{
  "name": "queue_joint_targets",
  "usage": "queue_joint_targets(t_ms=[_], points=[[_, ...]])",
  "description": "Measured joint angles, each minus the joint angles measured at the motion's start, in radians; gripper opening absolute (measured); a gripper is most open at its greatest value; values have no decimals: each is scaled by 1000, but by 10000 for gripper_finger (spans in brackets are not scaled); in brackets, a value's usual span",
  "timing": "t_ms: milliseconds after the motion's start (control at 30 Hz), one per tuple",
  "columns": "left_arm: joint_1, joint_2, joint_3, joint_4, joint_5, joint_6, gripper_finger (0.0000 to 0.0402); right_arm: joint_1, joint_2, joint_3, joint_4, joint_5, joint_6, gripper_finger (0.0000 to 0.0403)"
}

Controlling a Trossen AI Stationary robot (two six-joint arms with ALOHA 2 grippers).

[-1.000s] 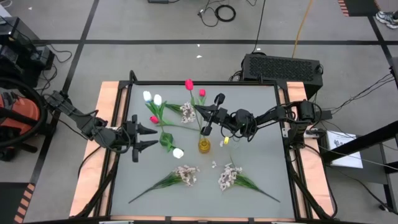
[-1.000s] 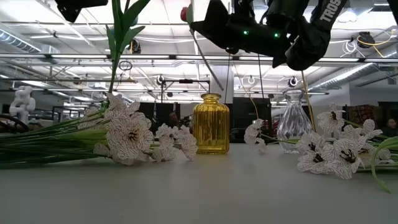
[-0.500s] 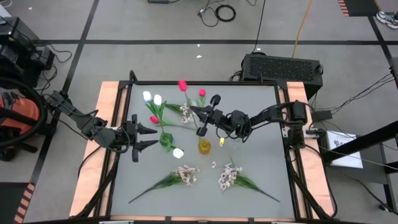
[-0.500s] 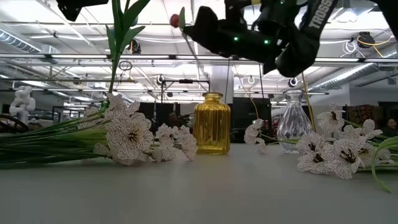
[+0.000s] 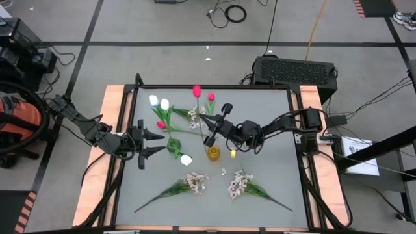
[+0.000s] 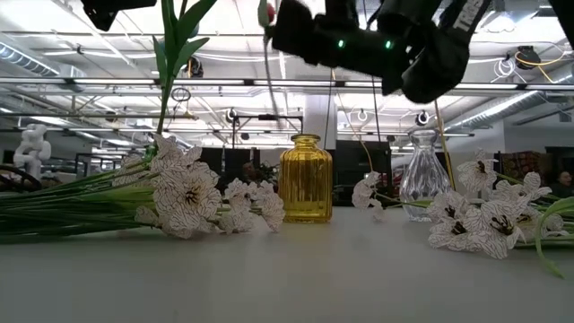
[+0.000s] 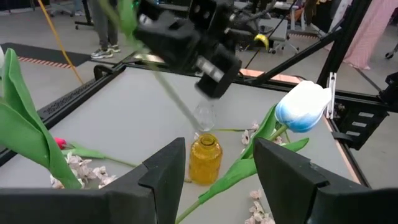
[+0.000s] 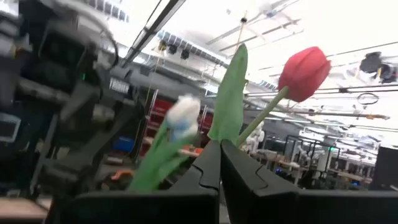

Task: Sort flowers into vase by color
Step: Put the right pink flower into the yellow flower vase

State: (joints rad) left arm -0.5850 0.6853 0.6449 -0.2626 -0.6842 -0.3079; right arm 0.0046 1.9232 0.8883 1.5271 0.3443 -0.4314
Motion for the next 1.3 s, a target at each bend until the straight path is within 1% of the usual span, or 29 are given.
queue_joint_targets(t_ms=[100,167,233,367,500,567,633,667,767,833,933,1033,1133,1233,1300], points=[[4,7,0,19,-16,1,196,30,-48,0,-16,49,-22,0],[13,26,0,78,-32,31,196,52,-87,0,-47,55,-45,0],[23,49,0,169,-32,96,196,76,-134,0,-95,57,-52,0],[44,137,0,457,-28,261,196,123,-231,0,-172,52,-66,0],[98,283,0,804,-10,400,196,177,-314,0,-172,44,-109,0],[135,357,0,947,59,425,196,201,-341,0,-172,40,-136,0],[178,427,27,1021,144,419,196,219,-359,0,-182,10,-146,0],[196,458,48,1034,177,414,196,225,-364,0,-190,-14,-143,0],[239,550,126,1024,218,372,196,235,-365,0,-192,-107,-112,0],[258,601,179,995,255,366,196,235,-364,4,-207,-142,-108,0],[272,663,244,950,308,365,200,234,-364,18,-250,-138,-108,0],[284,711,281,951,318,341,215,234,-364,37,-295,-138,-111,0],[301,749,304,951,317,340,233,234,-364,53,-346,-138,-111,0],[314,761,307,953,323,340,238,235,-364,56,-357,-138,-111,0],[324,761,308,957,374,340,234,235,-364,57,-355,-138,-113,0]])
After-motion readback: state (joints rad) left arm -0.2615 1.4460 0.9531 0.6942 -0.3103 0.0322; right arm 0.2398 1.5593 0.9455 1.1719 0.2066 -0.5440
